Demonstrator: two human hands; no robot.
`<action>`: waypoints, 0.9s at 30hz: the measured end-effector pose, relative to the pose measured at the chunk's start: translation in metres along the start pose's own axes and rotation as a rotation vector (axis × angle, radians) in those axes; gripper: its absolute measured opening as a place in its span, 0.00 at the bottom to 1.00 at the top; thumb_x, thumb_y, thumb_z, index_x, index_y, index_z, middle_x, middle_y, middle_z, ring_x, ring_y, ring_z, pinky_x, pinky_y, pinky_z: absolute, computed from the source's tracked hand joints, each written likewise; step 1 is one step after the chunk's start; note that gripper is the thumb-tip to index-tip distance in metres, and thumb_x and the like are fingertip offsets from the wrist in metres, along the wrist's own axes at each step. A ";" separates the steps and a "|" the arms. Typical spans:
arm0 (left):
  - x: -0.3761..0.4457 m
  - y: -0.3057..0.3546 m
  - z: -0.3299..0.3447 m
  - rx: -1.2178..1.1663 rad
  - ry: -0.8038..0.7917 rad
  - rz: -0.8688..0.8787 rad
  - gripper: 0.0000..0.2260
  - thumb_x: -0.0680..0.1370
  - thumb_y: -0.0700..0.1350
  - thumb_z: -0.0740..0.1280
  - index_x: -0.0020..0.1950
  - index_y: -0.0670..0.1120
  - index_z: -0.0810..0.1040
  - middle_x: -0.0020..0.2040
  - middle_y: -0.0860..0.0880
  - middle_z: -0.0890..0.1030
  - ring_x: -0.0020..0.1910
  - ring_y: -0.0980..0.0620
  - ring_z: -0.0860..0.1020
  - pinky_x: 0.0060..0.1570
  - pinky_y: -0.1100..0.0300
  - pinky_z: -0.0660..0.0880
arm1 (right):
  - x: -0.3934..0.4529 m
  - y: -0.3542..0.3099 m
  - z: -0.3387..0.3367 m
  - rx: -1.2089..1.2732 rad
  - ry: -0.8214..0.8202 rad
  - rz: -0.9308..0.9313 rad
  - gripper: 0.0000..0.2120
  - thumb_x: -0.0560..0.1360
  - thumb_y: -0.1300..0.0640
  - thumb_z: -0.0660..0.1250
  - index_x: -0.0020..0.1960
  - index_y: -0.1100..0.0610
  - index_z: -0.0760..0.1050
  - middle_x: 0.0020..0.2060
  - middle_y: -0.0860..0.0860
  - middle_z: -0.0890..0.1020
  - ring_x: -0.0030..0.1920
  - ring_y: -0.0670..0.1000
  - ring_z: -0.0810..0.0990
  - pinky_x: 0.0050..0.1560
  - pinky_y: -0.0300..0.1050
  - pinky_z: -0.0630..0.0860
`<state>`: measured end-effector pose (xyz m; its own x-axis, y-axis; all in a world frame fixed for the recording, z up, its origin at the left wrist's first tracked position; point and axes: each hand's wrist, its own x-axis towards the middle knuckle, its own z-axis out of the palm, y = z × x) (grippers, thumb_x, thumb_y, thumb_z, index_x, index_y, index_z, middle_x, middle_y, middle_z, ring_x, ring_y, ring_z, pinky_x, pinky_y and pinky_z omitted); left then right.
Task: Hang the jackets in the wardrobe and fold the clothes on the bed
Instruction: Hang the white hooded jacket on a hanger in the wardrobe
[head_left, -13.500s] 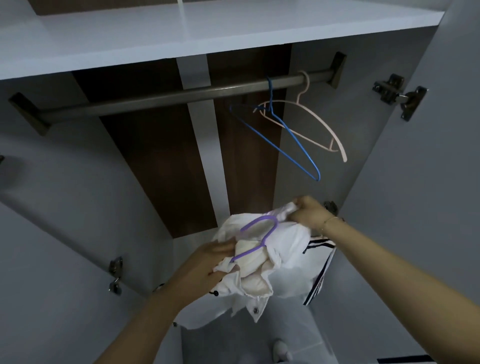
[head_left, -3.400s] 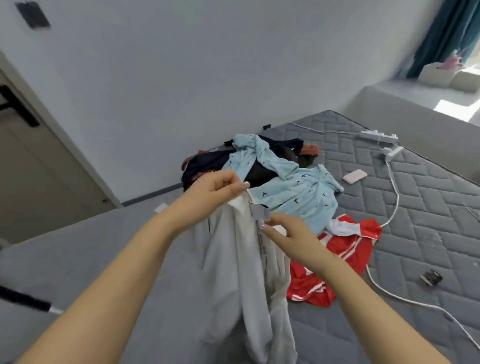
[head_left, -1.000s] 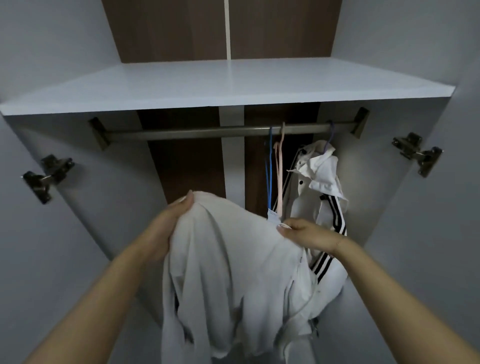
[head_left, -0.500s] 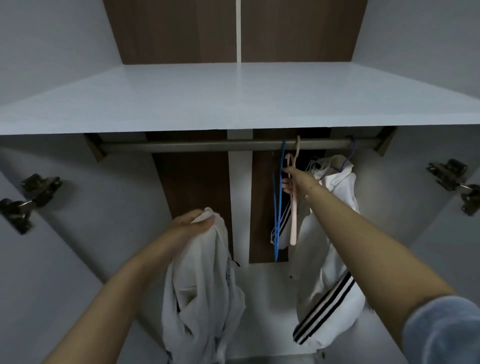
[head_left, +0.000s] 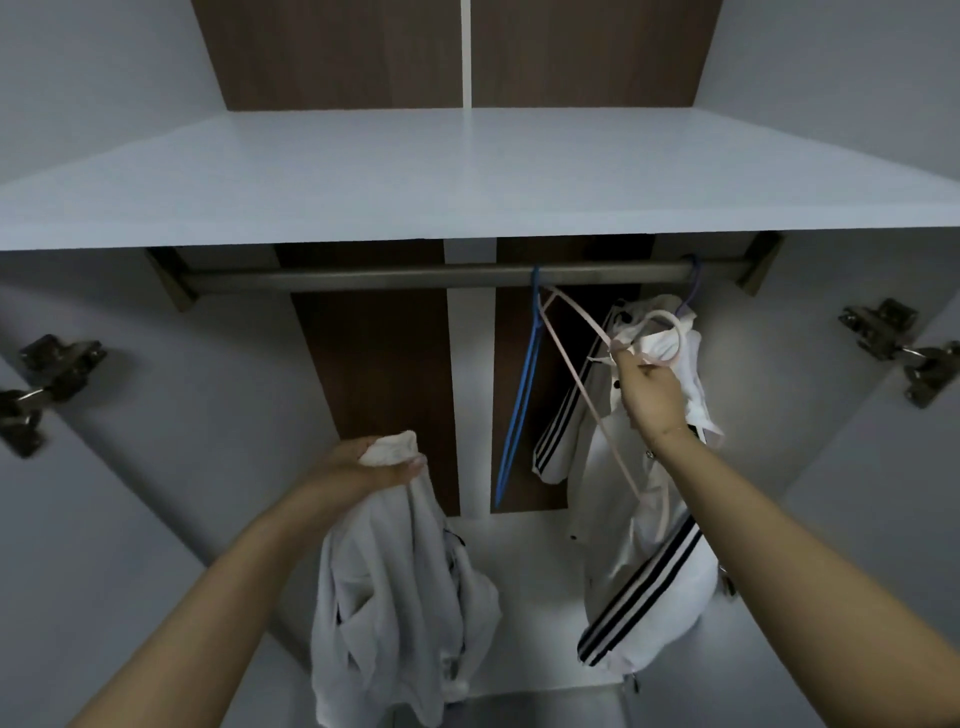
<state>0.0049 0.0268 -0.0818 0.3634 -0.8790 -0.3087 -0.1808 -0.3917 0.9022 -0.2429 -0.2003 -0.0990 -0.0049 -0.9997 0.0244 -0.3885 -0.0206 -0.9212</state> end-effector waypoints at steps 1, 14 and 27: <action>0.003 -0.003 0.000 -0.035 0.028 -0.036 0.28 0.63 0.59 0.73 0.59 0.48 0.78 0.53 0.48 0.82 0.52 0.48 0.80 0.49 0.57 0.78 | -0.010 0.007 -0.004 0.056 -0.011 0.000 0.27 0.77 0.39 0.61 0.26 0.54 0.63 0.21 0.49 0.69 0.27 0.51 0.70 0.33 0.45 0.67; 0.030 -0.042 0.008 -0.364 0.076 -0.165 0.14 0.77 0.56 0.68 0.49 0.45 0.80 0.43 0.44 0.83 0.42 0.49 0.82 0.43 0.56 0.76 | -0.166 0.098 -0.032 0.076 -0.605 0.076 0.31 0.77 0.37 0.58 0.22 0.55 0.61 0.19 0.53 0.61 0.22 0.49 0.61 0.32 0.40 0.66; -0.042 -0.020 0.038 -0.277 0.212 -0.069 0.21 0.75 0.55 0.71 0.60 0.41 0.79 0.52 0.40 0.84 0.51 0.43 0.83 0.54 0.51 0.79 | -0.182 0.099 -0.070 -0.029 -0.830 -0.009 0.27 0.71 0.34 0.66 0.21 0.49 0.64 0.21 0.48 0.65 0.24 0.48 0.66 0.35 0.43 0.68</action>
<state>-0.0416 0.0609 -0.0989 0.5532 -0.7656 -0.3283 0.0947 -0.3338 0.9379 -0.3451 -0.0191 -0.1677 0.6754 -0.6849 -0.2733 -0.4089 -0.0393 -0.9117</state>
